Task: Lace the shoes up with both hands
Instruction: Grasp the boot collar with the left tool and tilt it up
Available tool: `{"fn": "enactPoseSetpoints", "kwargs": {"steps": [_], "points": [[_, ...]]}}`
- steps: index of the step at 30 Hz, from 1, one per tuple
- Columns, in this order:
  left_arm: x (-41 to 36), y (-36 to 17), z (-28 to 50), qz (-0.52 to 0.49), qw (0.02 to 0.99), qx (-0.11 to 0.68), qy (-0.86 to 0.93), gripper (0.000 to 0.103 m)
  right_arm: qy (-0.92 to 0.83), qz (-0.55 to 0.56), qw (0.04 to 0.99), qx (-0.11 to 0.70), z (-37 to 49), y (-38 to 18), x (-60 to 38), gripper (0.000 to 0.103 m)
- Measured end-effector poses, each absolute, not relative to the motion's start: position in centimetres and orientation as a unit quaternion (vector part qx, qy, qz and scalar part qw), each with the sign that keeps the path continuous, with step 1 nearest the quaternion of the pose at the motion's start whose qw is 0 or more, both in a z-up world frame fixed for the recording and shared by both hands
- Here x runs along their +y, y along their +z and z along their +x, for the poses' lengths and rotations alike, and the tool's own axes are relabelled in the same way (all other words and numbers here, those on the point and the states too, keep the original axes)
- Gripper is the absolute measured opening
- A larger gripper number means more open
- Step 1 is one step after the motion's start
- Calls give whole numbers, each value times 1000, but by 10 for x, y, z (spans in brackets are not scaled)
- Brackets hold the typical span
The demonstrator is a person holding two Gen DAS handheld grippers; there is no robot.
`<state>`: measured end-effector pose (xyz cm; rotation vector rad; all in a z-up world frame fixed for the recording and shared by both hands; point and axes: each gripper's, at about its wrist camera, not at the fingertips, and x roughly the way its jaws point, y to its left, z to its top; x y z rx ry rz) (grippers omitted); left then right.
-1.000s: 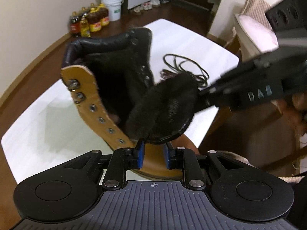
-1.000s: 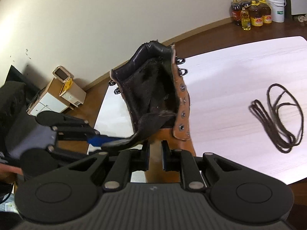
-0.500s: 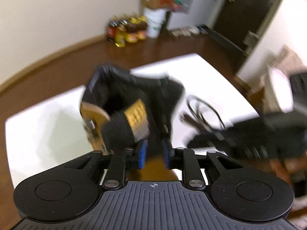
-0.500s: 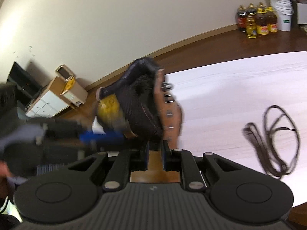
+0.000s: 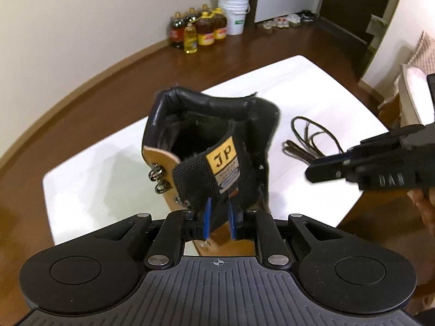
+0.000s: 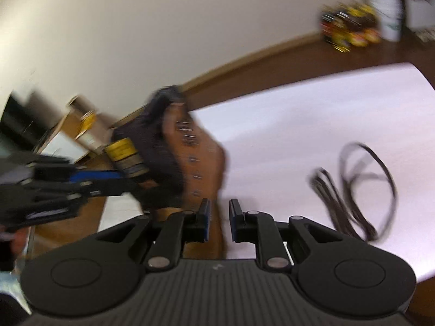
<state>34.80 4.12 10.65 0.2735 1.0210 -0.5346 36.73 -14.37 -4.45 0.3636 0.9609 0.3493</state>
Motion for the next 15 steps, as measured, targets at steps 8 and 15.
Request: {"fn": "enactPoseSetpoints", "kwargs": {"steps": [8,15], "points": [[23,70,360,149,829,479,-248,12,164,173,856,459,370,-44,-139,19],[26,74,355,153,835,471,-240,11,143,182,856,463,366,-43,-145,21]]}}
